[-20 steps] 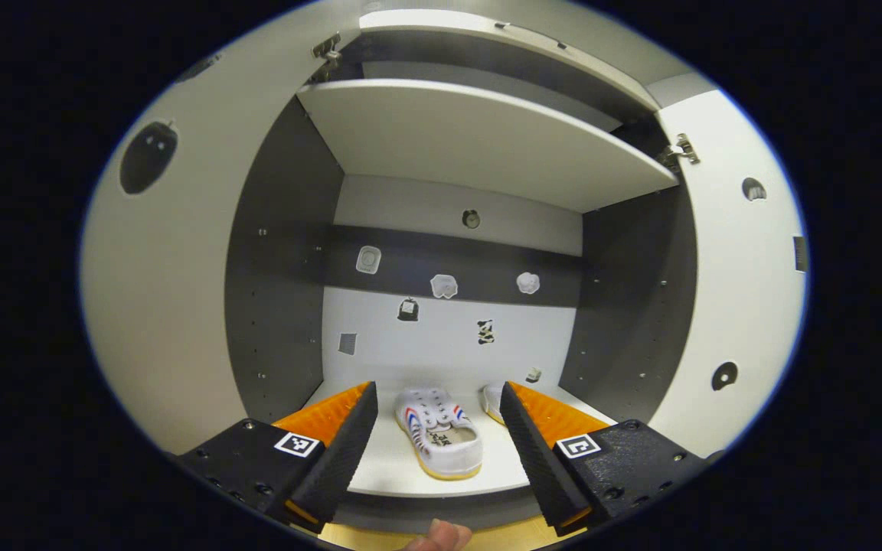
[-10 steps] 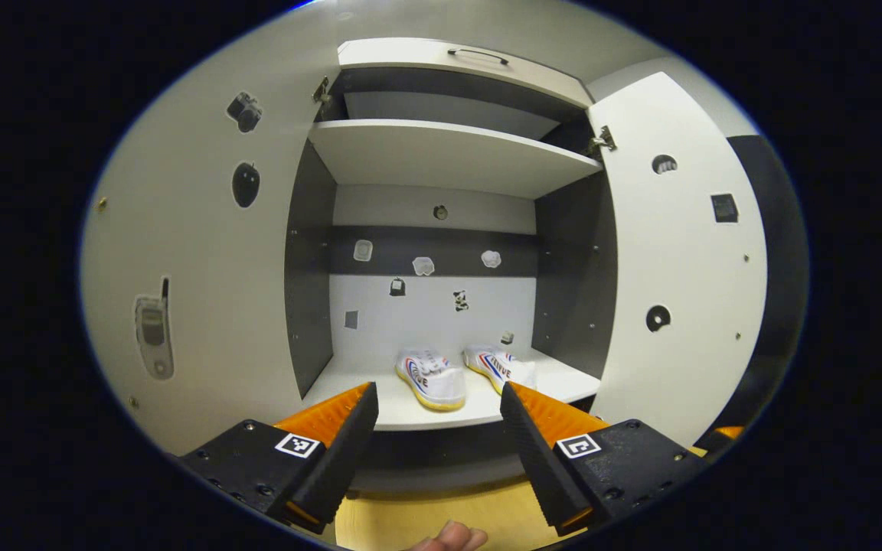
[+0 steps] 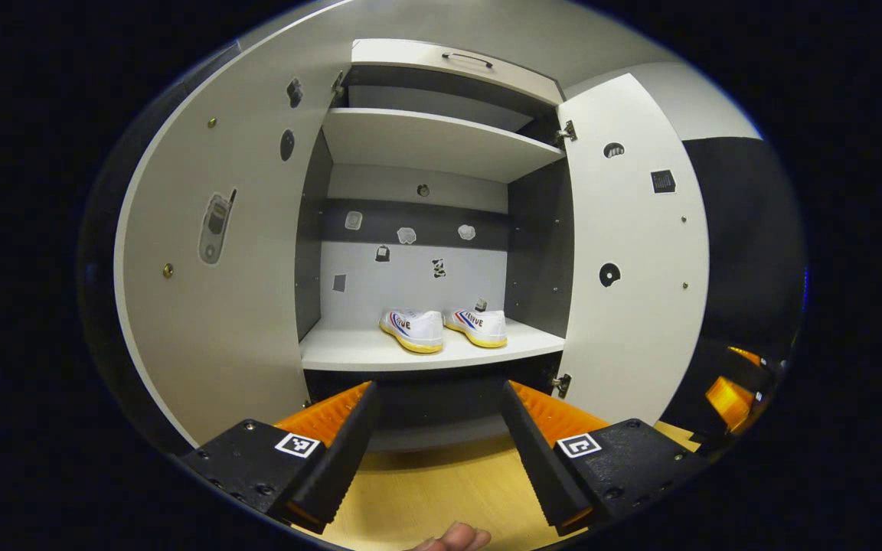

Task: Grab one shoe with the right hand and put it into the shoe cabinet, grab the other shoe with the left hand and put it into the shoe cabinet; then close the right door with the right hand and the left door with the left hand.

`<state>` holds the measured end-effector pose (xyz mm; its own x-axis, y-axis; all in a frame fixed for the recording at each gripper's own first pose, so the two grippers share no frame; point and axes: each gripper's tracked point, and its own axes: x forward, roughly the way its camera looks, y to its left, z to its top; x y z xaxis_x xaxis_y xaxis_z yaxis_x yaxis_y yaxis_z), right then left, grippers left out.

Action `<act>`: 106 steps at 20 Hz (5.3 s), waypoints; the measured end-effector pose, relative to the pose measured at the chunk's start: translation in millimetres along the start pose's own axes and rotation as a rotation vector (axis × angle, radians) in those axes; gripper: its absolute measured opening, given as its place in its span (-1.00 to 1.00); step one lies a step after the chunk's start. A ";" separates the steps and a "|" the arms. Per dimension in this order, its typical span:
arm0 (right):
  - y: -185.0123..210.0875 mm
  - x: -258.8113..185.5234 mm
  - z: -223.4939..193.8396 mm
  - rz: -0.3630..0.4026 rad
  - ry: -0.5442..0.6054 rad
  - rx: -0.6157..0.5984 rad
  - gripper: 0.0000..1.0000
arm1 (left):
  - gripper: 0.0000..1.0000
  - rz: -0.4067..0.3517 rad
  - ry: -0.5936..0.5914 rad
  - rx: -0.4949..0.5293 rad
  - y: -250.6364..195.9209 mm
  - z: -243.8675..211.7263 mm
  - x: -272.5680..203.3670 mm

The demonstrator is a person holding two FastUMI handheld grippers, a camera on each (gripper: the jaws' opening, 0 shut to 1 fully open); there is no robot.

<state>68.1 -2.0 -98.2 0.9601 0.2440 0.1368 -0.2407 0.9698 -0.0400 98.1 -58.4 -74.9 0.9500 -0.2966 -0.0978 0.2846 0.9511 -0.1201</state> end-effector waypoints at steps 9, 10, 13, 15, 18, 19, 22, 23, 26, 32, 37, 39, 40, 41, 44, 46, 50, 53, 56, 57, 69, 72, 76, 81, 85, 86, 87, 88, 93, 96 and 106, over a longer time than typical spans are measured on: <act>-146.8 24.1 33.4 -0.120 0.112 -0.083 1.00 | 0.94 -0.064 -0.023 0.015 15.6 2.5 -45.0; -163.9 32.2 33.8 -0.136 0.130 -0.091 0.96 | 0.94 -0.069 -0.032 0.019 15.4 3.9 -50.0; -207.0 60.5 40.2 -0.150 0.161 -0.014 1.00 | 0.93 -0.066 -0.047 0.022 16.0 7.4 -65.4; -236.4 74.6 41.6 -0.202 0.194 0.011 1.00 | 0.93 -0.057 -0.045 0.020 17.2 4.9 -75.1; -243.2 99.7 60.4 -0.182 0.173 0.066 1.00 | 0.94 -0.048 -0.046 0.004 21.0 -1.3 -92.4; -242.4 109.1 64.4 -0.177 0.160 0.090 1.00 | 0.93 -0.047 -0.050 -0.005 22.3 -3.5 -97.9; -233.4 129.4 60.6 -0.155 0.179 0.091 1.00 | 0.93 -0.045 -0.032 -0.030 29.5 -21.5 -117.2; -222.2 132.4 56.6 -0.127 0.195 0.070 1.00 | 0.94 -0.048 -0.030 -0.046 31.3 -26.4 -123.2; -192.8 142.6 52.7 -0.083 0.205 0.074 1.00 | 0.94 -0.043 -0.029 -0.084 35.3 -40.5 -139.6; -128.2 146.1 50.9 0.018 0.220 0.151 1.00 | 1.00 -0.088 -0.025 -0.082 18.4 -40.3 -171.4; -129.1 139.5 45.1 -0.049 0.276 0.090 0.87 | 0.93 -0.099 -0.075 -0.033 -5.3 -21.8 -186.7; -128.8 136.5 49.7 -0.069 0.282 0.099 0.87 | 0.92 -0.099 -0.080 -0.023 -13.1 -20.2 -189.4; -128.0 136.4 52.0 -0.081 0.278 0.084 0.87 | 0.93 -0.096 -0.083 -0.028 -14.9 -18.1 -190.1; -127.4 134.8 52.6 -0.091 0.283 0.066 0.80 | 0.93 -0.095 -0.081 -0.032 -16.3 -17.9 -191.8; -118.4 135.0 54.0 -0.089 0.281 0.045 0.87 | 0.92 -0.081 -0.084 -0.023 -16.5 -14.6 -198.1; -108.1 134.2 52.7 -0.070 0.281 0.058 0.82 | 0.92 -0.063 -0.099 -0.016 -15.0 -10.4 -203.2; -88.4 133.3 53.9 -0.045 0.282 0.051 0.87 | 0.92 -0.047 -0.116 -0.010 -15.9 -8.0 -210.6; -69.4 133.2 53.2 -0.032 0.280 0.056 0.82 | 0.93 -0.047 -0.113 -0.019 -16.9 -10.8 -209.4; -47.0 136.4 52.5 -0.009 0.267 0.061 0.87 | 0.93 -0.038 -0.109 -0.016 -12.9 -11.9 -204.1; -40.1 137.7 52.4 -0.004 0.266 0.070 0.87 | 0.93 -0.036 -0.107 -0.019 -12.2 -12.0 -203.3; 40.3 153.6 22.5 0.018 0.259 0.054 0.96 | 0.92 0.056 -0.082 0.007 27.8 -20.8 -208.1; 56.9 146.3 10.3 0.038 0.262 0.108 0.97 | 0.93 0.090 -0.063 0.006 50.2 -20.1 -207.6; 61.9 133.8 3.5 0.044 0.270 0.100 0.96 | 0.93 0.169 -0.082 0.032 92.2 -8.6 -204.5; 72.2 98.5 11.4 0.052 0.229 0.072 0.96 | 0.86 0.246 -0.103 0.055 151.7 14.4 -189.5; 76.0 55.5 17.5 0.049 0.184 0.092 0.96 | 0.93 0.251 -0.103 -0.017 192.5 34.0 -169.6; 75.8 45.0 17.2 0.045 0.175 0.107 0.96 | 0.86 0.262 -0.100 -0.037 206.7 35.9 -166.0; 76.1 34.3 17.6 0.039 0.164 0.127 0.96 | 0.86 0.265 -0.086 -0.043 219.8 38.5 -163.2; 79.8 24.8 17.6 0.049 0.154 0.144 0.96 | 0.86 0.266 -0.082 -0.049 232.6 42.4 -159.7; 71.2 -15.9 -2.9 0.033 0.190 0.114 0.96 | 0.86 0.294 -0.108 -0.079 287.0 73.5 -139.1; 73.3 -28.8 -7.6 0.028 0.178 0.131 0.96 | 0.86 0.276 -0.108 -0.049 290.9 83.8 -132.0; 88.9 -55.0 -16.4 0.058 0.157 0.230 0.96 | 0.92 0.219 -0.039 0.006 223.0 103.3 -104.6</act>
<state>-3.8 70.7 -125.5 0.9497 0.3127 -0.0152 -0.3047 0.9343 0.1851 75.5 193.6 10.5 0.9934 -0.0798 -0.0825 0.0720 0.9929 -0.0943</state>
